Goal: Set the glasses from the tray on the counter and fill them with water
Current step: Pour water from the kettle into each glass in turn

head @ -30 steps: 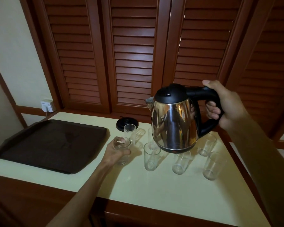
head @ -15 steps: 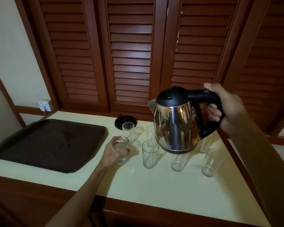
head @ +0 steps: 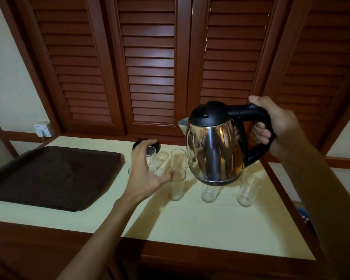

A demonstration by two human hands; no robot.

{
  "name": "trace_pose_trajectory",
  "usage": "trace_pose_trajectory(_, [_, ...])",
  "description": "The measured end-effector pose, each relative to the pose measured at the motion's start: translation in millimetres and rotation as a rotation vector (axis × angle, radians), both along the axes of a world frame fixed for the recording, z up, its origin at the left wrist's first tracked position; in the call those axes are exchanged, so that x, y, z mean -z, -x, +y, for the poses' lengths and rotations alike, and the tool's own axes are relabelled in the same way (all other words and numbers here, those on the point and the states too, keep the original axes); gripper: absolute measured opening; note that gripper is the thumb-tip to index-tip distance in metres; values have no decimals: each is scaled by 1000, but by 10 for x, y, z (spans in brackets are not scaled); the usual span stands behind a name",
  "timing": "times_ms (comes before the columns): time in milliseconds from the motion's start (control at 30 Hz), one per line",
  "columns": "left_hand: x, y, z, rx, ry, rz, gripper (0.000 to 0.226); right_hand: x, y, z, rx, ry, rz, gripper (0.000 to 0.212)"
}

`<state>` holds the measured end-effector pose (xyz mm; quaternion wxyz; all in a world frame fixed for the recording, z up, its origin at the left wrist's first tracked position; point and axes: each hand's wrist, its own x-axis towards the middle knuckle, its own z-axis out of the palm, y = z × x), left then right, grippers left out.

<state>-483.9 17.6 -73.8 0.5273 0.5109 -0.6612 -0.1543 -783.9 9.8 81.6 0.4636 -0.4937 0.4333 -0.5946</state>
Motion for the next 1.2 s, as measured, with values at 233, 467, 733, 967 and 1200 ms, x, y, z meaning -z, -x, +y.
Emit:
trace_pose_trajectory(233, [279, 478, -149, 40, -177, -78, 96, 30, 100, 53, 52, -16, 20, 39])
trace_pose_trajectory(467, [615, 616, -228, -79, -324, 106, 101, 74, 223, 73, 40, 5, 53, 51])
trace_pose_trajectory(733, [786, 669, -262, 25, -330, 429, 8, 65, 196, 81, 106, 12, 81, 85])
trace_pose_trajectory(967, [585, 655, -274, -98, -408, 241, 43, -40, 165, 101, 98, 33, 177, 61])
trace_pose_trajectory(1200, [185, 552, -331, -60, -382, 378, 49, -269, -69, 112, 81, 80, 457, 57])
